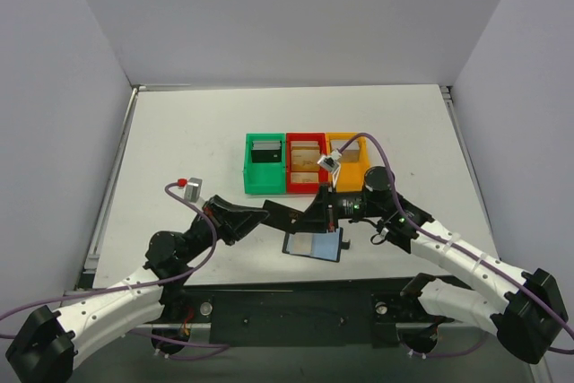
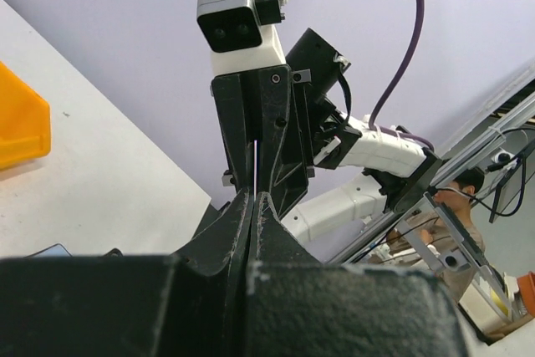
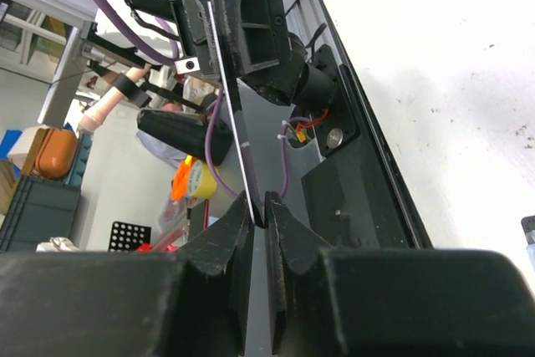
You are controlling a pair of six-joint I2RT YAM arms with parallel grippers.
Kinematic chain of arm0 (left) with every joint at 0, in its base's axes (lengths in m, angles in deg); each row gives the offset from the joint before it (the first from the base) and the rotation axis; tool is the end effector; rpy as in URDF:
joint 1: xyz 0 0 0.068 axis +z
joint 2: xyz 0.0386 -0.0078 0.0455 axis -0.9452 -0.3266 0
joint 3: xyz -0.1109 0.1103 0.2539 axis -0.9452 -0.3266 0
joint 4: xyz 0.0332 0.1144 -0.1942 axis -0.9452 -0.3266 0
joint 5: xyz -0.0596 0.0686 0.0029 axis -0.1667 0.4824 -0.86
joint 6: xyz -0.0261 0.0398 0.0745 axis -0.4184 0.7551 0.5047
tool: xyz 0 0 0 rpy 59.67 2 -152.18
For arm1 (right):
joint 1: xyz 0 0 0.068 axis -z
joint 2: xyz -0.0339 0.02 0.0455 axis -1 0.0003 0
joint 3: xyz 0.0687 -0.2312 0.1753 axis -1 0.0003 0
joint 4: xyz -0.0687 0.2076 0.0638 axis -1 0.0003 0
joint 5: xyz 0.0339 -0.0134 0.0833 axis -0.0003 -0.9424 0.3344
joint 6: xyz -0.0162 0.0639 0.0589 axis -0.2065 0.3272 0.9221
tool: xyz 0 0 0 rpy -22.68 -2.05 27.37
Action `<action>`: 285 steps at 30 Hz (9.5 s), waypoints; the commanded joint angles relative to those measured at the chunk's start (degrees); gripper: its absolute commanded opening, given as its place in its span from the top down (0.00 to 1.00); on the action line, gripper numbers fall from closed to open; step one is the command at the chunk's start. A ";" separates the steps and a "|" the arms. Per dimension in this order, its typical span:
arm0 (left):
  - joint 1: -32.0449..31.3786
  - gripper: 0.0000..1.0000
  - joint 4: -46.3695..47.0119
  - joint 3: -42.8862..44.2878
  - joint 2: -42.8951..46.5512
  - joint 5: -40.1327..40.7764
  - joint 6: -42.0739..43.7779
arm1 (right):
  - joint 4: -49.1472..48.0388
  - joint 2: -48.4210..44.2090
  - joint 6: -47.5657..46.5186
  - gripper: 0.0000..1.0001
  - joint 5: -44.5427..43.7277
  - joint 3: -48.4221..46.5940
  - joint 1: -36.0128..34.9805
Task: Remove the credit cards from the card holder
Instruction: Place the credit card in the storage box.
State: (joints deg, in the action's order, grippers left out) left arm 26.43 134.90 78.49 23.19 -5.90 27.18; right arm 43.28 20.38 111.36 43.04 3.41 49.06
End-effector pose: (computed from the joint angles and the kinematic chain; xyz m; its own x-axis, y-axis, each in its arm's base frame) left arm 0.0830 -0.1092 0.3012 -0.5720 -0.6147 -0.5431 0.6883 0.0005 -0.7254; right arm 0.1082 0.1789 0.3400 -0.6872 -0.0466 -0.7250 -0.7191 -0.0984 0.6879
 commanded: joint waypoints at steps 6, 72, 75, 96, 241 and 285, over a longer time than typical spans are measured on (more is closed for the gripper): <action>0.22 1.00 5.28 0.25 -0.56 1.36 -0.99 | -9.88 -0.94 3.11 0.83 -1.26 0.51 -0.21; -7.25 0.52 -85.51 60.71 -32.99 -37.13 57.54 | 51.82 -4.54 -41.19 1.00 -1.34 -18.39 -6.53; -8.22 0.54 -86.57 60.89 -33.61 -36.26 58.34 | 51.47 -4.72 -41.01 1.00 -1.78 -18.04 -6.53; -9.45 0.75 -86.22 59.92 -34.40 -37.75 58.16 | 50.94 -5.68 -40.57 1.00 -2.84 -17.42 -6.62; 22.28 0.91 -73.21 70.21 -72.72 -14.46 118.98 | 44.52 -18.34 -26.77 0.71 -15.06 -11.97 -0.82; 21.04 0.76 -68.99 72.23 -69.47 -9.36 118.37 | 43.20 -17.90 -25.63 0.71 -15.23 -11.27 -1.88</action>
State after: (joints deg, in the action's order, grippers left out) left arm 47.65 63.19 148.36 -49.66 -15.54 145.99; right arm 89.24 2.13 85.24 27.87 -7.10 47.55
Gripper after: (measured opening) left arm 0.236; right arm 0.285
